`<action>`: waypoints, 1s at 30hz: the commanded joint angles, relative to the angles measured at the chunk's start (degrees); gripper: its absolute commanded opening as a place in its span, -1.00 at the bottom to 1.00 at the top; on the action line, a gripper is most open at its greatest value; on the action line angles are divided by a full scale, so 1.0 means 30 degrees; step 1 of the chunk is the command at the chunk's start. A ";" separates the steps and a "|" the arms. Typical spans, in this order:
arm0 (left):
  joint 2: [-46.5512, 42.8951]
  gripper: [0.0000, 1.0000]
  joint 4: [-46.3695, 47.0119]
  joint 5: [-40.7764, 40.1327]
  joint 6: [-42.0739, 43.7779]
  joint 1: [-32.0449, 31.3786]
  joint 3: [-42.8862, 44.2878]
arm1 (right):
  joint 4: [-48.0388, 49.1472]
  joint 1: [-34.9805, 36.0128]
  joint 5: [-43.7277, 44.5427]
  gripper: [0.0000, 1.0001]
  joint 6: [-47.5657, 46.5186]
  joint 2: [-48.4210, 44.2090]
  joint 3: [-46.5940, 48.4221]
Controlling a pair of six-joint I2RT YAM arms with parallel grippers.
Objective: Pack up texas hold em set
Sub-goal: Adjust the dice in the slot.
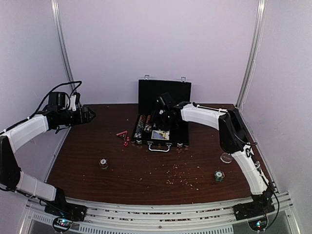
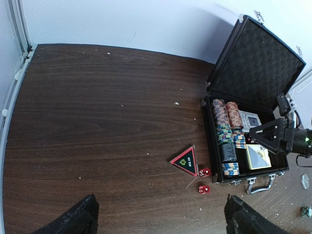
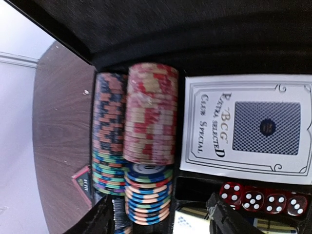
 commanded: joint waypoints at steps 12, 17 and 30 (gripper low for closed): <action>-0.0489 0.85 0.0218 -0.0362 0.0379 -0.0104 0.0311 | -0.2450 -0.0439 0.2698 0.35 -0.1550 -0.2924 -0.0382; -0.0442 0.85 0.0201 -0.0396 0.0350 -0.0092 0.0276 | -0.4304 -0.0410 0.4512 0.43 -0.1512 -0.3010 -0.0875; -0.0500 0.85 0.0183 -0.0206 0.0182 -0.0104 0.0159 | -0.4465 -0.0381 0.4124 0.69 -0.2134 -0.1561 -0.0674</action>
